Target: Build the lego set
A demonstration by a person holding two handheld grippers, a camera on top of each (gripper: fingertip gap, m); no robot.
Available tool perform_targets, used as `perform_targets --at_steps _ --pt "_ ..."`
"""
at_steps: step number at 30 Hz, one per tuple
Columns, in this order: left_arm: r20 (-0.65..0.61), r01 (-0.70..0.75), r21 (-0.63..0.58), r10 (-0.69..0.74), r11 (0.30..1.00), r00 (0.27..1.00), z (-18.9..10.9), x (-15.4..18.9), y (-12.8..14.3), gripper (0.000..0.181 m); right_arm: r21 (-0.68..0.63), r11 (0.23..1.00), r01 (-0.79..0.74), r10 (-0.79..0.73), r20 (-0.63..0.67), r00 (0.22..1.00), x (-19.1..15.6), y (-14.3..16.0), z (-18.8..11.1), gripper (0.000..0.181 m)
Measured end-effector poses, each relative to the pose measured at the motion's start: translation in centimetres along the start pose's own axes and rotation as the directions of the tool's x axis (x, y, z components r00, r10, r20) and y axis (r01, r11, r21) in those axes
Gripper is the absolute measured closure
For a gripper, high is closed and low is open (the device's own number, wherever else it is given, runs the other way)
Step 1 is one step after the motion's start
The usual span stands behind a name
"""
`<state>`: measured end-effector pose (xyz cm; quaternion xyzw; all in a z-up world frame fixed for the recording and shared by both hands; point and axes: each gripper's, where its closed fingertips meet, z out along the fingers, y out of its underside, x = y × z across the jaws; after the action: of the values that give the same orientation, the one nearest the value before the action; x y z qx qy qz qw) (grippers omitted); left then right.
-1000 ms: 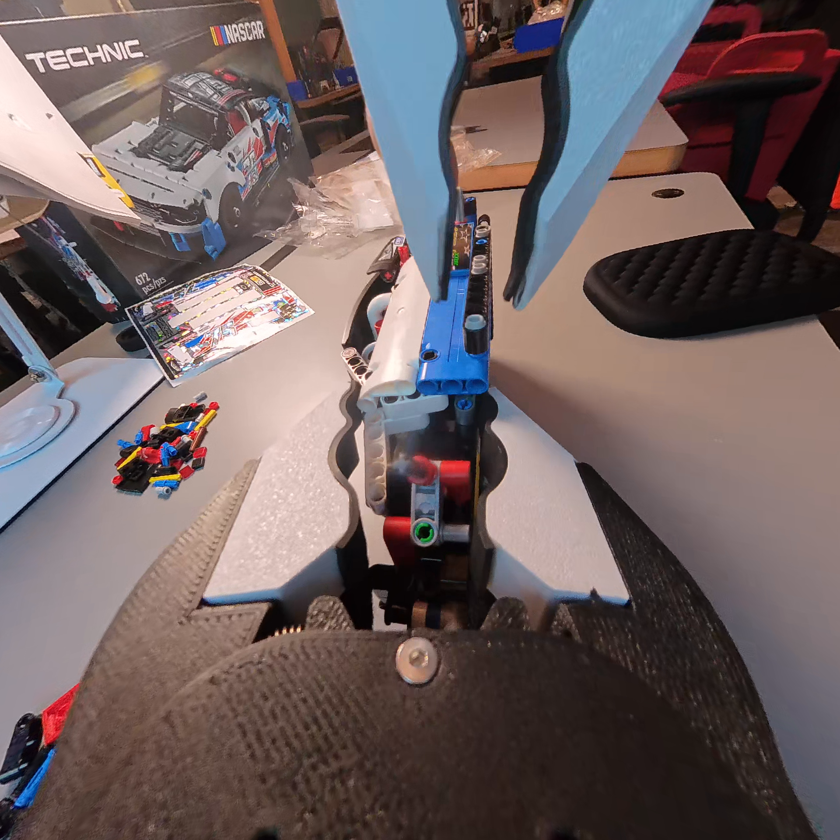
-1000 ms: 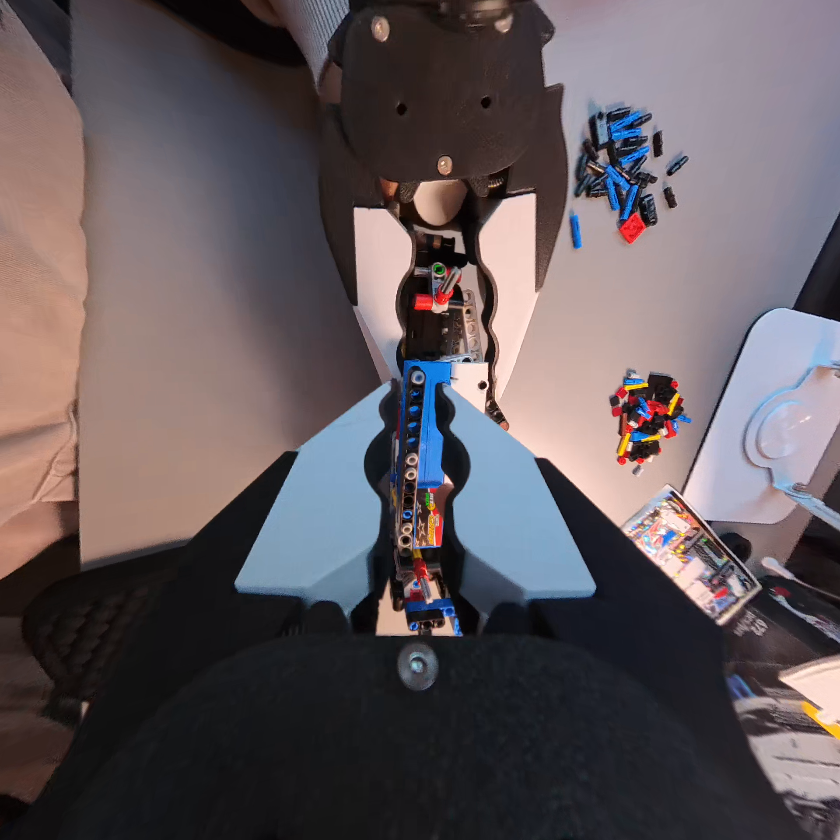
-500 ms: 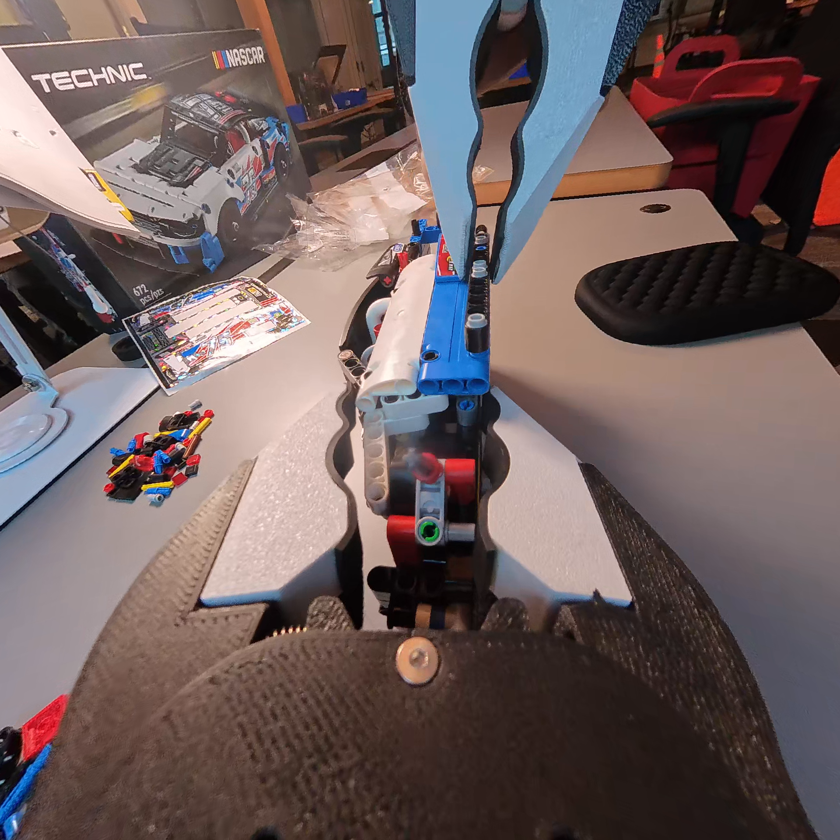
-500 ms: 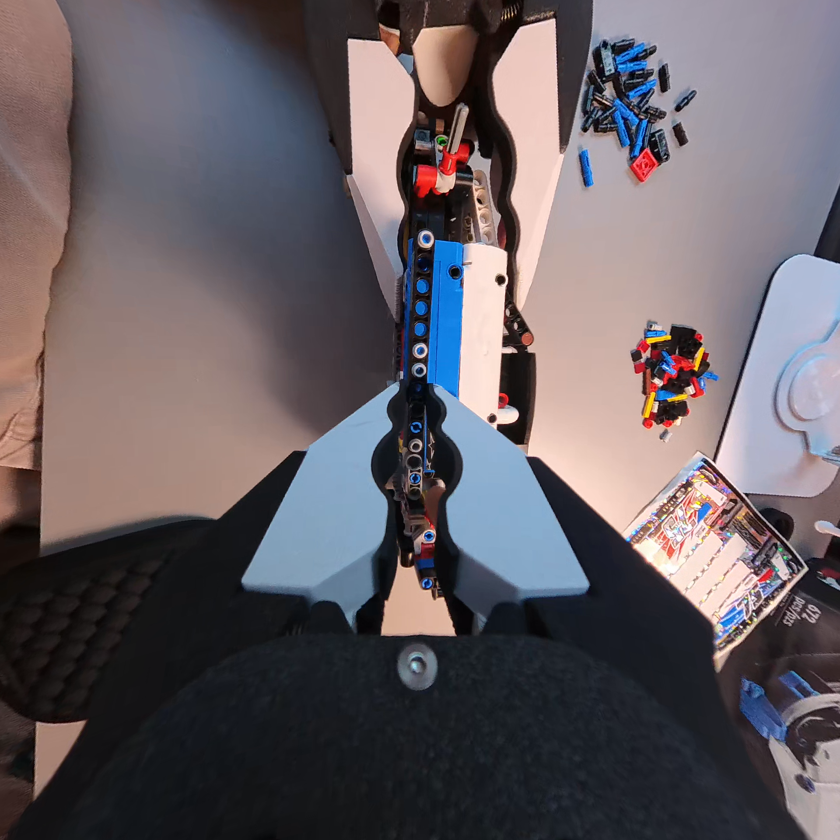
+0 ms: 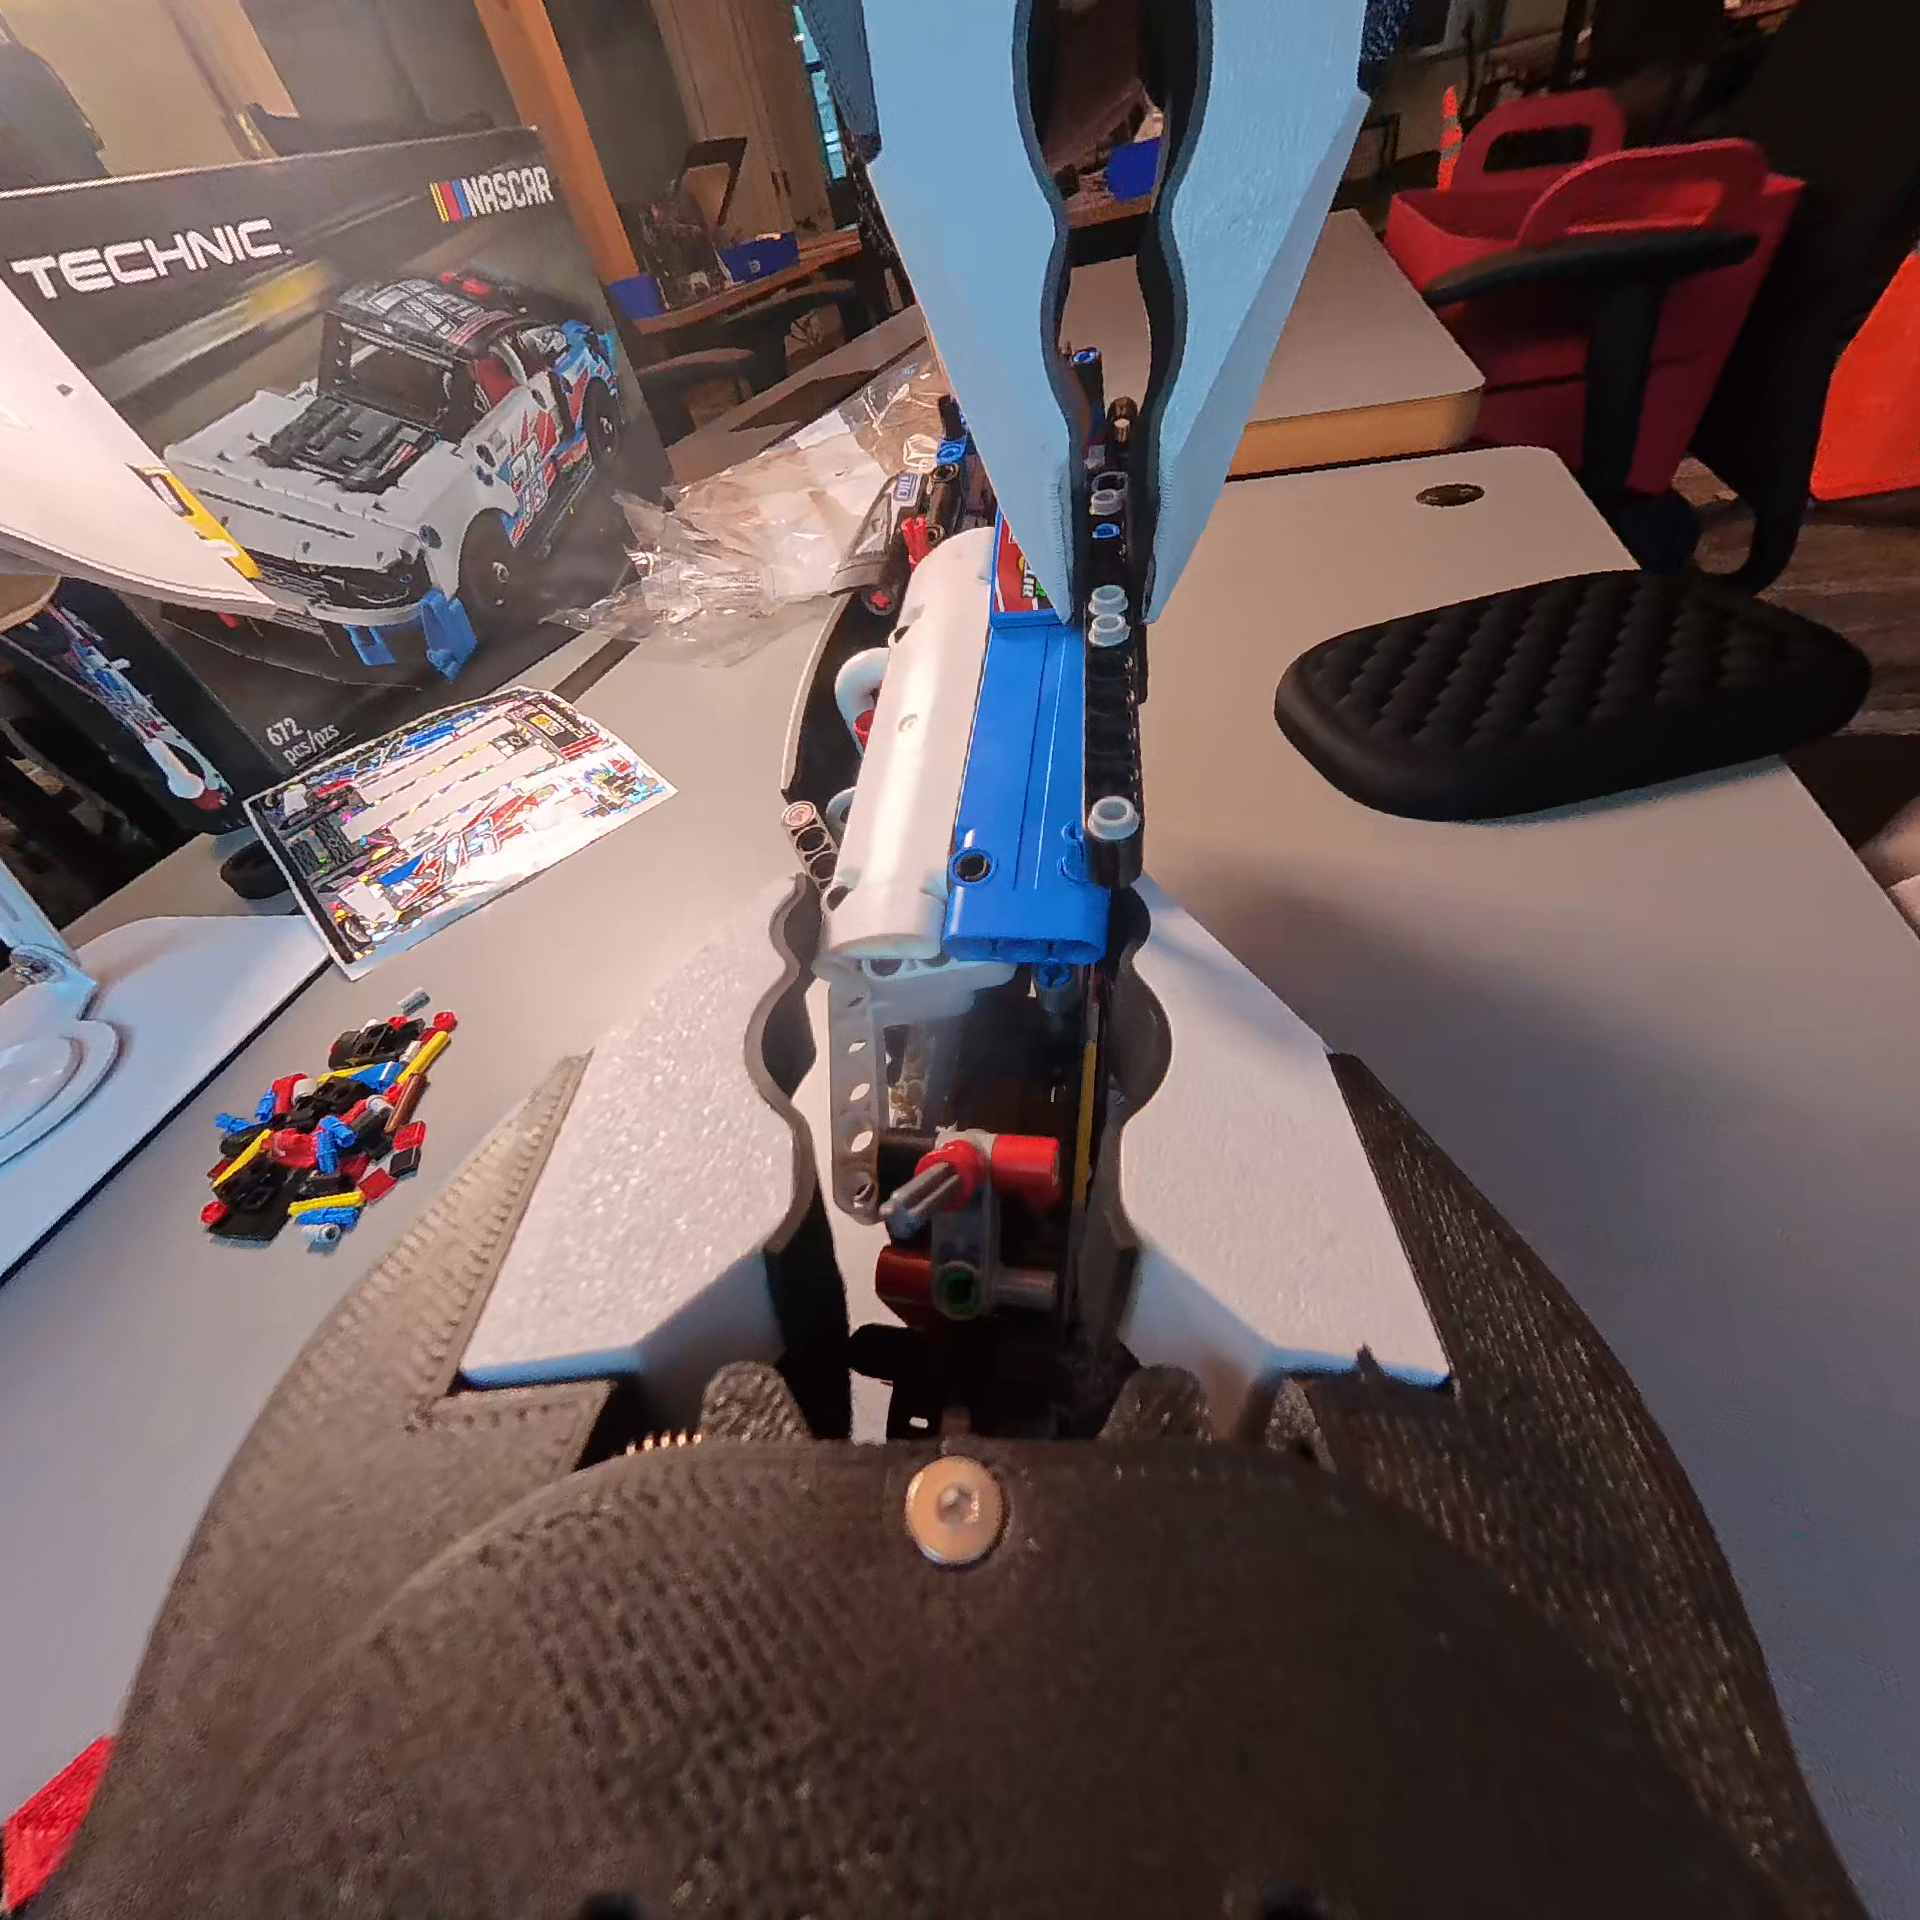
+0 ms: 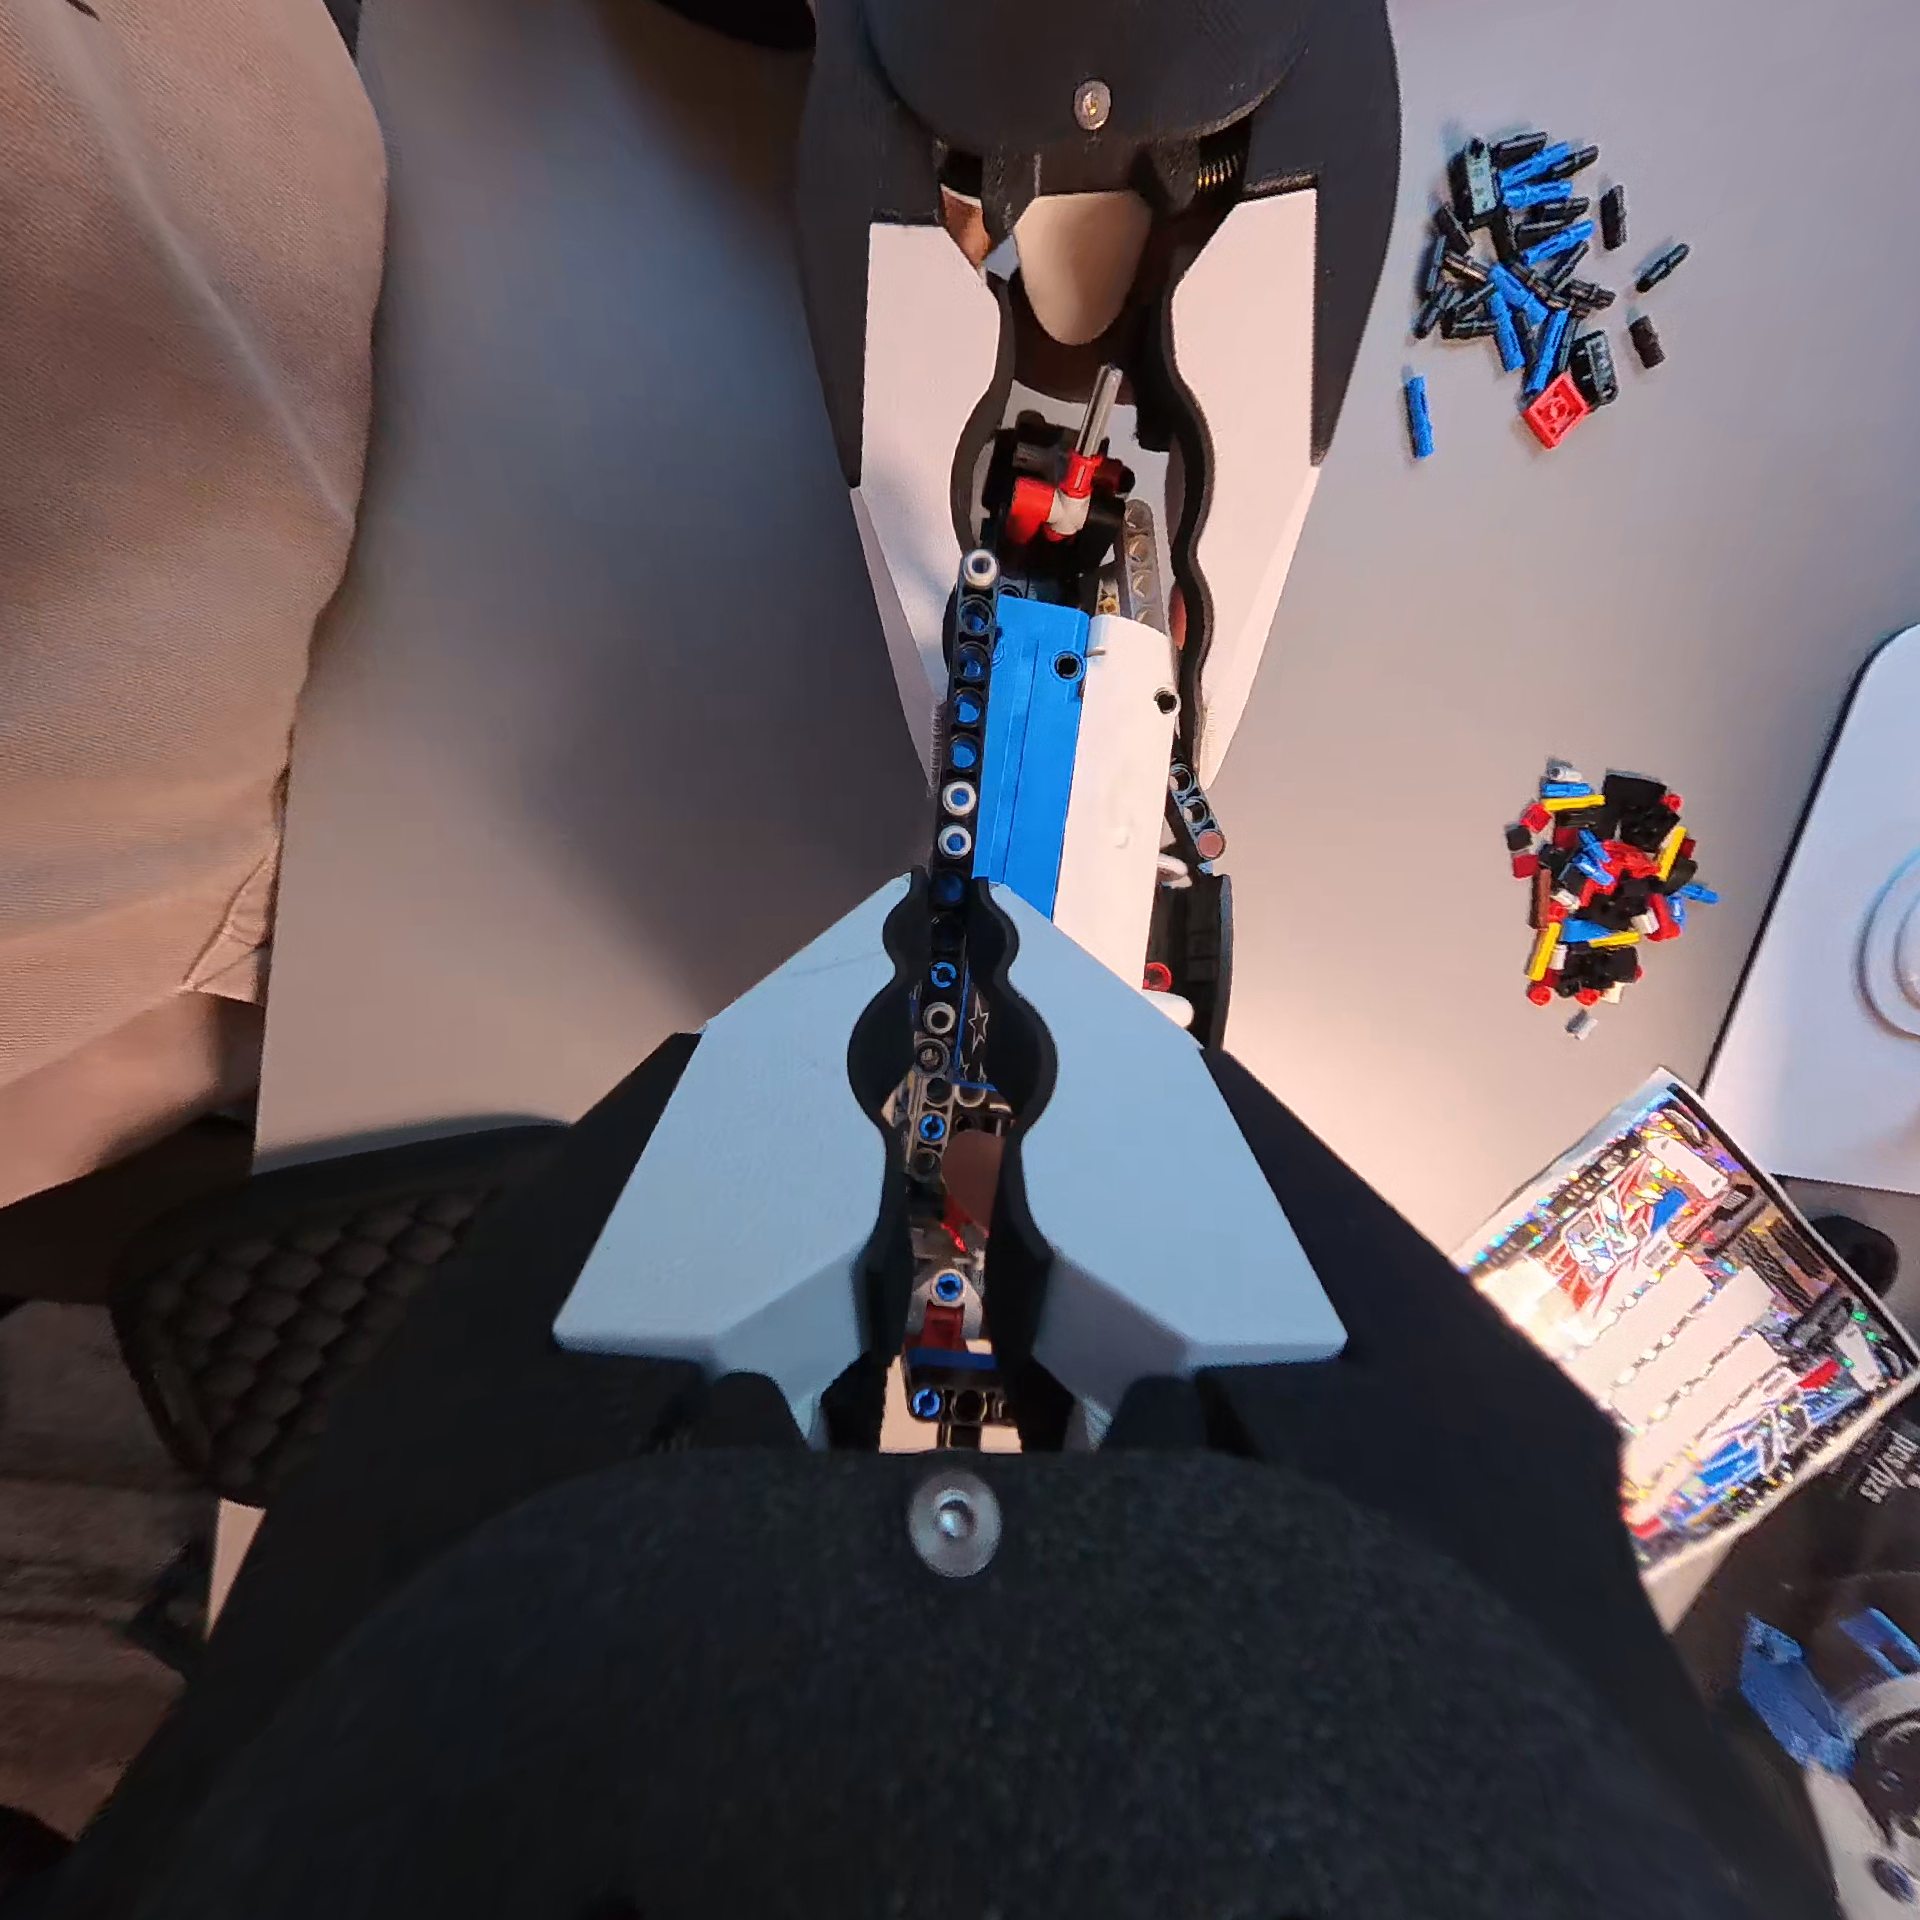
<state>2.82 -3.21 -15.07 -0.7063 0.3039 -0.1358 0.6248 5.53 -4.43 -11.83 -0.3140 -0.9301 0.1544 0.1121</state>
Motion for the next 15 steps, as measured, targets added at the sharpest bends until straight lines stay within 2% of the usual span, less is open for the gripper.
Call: perform_targets --at_steps 5,15 --pt "-0.016 0.03 0.002 -0.03 1.0 0.999 0.0 0.2 -0.2 0.127 0.064 0.995 -0.071 0.067 0.053 0.996 0.0 -0.4 -0.4 0.178" --pt "-0.057 0.107 -0.059 -0.11 0.993 0.992 0.1 0.8 0.3 0.125 -0.093 0.996 0.005 0.003 0.085 0.996 -0.6 0.6 0.6 0.178"
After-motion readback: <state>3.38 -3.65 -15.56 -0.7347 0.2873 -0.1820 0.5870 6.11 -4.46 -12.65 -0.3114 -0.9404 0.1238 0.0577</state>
